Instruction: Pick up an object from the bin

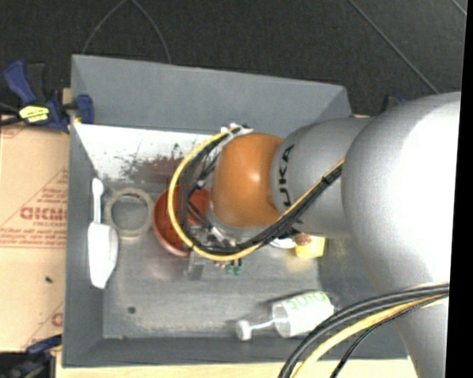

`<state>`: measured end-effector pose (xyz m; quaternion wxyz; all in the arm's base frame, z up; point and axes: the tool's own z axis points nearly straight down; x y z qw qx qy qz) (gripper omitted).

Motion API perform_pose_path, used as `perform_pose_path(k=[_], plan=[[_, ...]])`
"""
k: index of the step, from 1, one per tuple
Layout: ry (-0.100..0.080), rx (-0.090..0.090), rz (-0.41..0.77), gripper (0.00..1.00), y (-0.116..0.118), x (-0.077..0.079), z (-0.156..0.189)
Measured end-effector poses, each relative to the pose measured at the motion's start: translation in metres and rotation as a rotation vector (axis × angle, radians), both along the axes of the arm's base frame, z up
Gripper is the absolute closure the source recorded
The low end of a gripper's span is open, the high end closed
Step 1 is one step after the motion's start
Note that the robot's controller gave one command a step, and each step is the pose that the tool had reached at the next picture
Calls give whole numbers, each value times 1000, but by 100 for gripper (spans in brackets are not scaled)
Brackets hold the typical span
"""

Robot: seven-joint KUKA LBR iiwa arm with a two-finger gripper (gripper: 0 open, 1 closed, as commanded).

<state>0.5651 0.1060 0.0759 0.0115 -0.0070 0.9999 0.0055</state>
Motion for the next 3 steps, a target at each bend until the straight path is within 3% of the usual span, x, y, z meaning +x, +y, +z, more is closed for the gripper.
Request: perform_pose_path(k=[1,2,3], plan=[[-6,1,17,100,8,13,53],[-1,0,12,100,7,13,57],[-1,-7,301,100,13,-60,88]])
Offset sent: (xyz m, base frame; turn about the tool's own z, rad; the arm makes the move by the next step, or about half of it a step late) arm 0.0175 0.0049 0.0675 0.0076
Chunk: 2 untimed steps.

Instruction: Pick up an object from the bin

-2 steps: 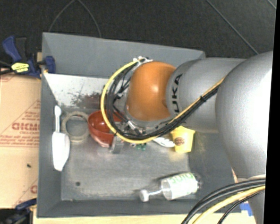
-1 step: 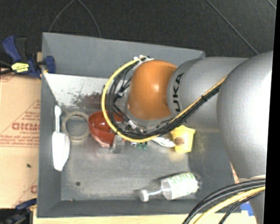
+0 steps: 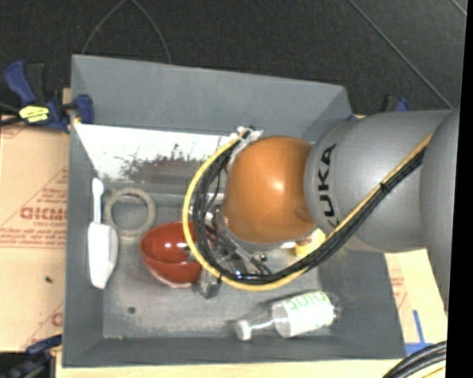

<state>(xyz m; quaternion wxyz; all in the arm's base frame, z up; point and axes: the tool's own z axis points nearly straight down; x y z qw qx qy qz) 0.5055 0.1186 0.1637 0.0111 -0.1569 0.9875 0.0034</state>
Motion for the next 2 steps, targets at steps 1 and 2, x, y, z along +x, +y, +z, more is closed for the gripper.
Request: perform_pose_path(k=[1,2], plan=[[-3,8,-271,100,-8,50,7],[-1,1,5,100,3,-5,78]])
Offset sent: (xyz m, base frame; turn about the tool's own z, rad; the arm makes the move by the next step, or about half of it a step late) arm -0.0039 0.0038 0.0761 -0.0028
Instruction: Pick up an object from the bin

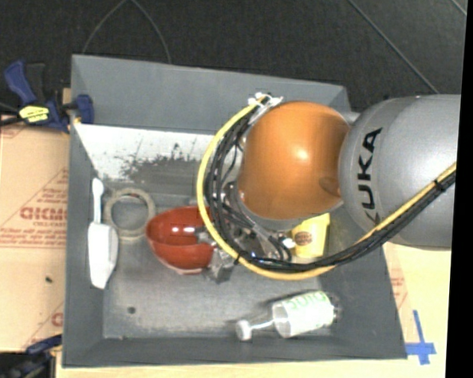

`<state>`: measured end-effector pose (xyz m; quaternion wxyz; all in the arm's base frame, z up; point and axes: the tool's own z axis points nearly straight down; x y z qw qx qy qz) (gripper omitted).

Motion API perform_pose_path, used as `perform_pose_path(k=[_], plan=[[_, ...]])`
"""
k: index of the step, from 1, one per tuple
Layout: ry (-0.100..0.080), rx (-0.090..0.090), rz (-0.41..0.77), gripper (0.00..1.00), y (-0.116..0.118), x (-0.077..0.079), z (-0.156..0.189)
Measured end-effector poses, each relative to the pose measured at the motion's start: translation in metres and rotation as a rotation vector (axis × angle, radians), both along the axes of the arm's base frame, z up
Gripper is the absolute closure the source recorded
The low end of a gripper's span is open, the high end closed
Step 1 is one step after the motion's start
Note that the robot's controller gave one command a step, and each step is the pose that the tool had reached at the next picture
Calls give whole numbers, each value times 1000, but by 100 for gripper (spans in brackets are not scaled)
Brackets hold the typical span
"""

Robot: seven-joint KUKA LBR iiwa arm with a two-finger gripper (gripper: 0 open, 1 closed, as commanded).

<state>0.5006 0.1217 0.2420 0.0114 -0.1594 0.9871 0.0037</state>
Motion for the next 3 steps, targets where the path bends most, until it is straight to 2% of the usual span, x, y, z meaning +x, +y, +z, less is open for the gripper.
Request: perform_pose_path(k=[1,2,3], plan=[[-2,2,-43,100,-4,11,-12],[1,4,-196,100,-4,14,-30],[-2,3,-169,100,4,-15,-148]])
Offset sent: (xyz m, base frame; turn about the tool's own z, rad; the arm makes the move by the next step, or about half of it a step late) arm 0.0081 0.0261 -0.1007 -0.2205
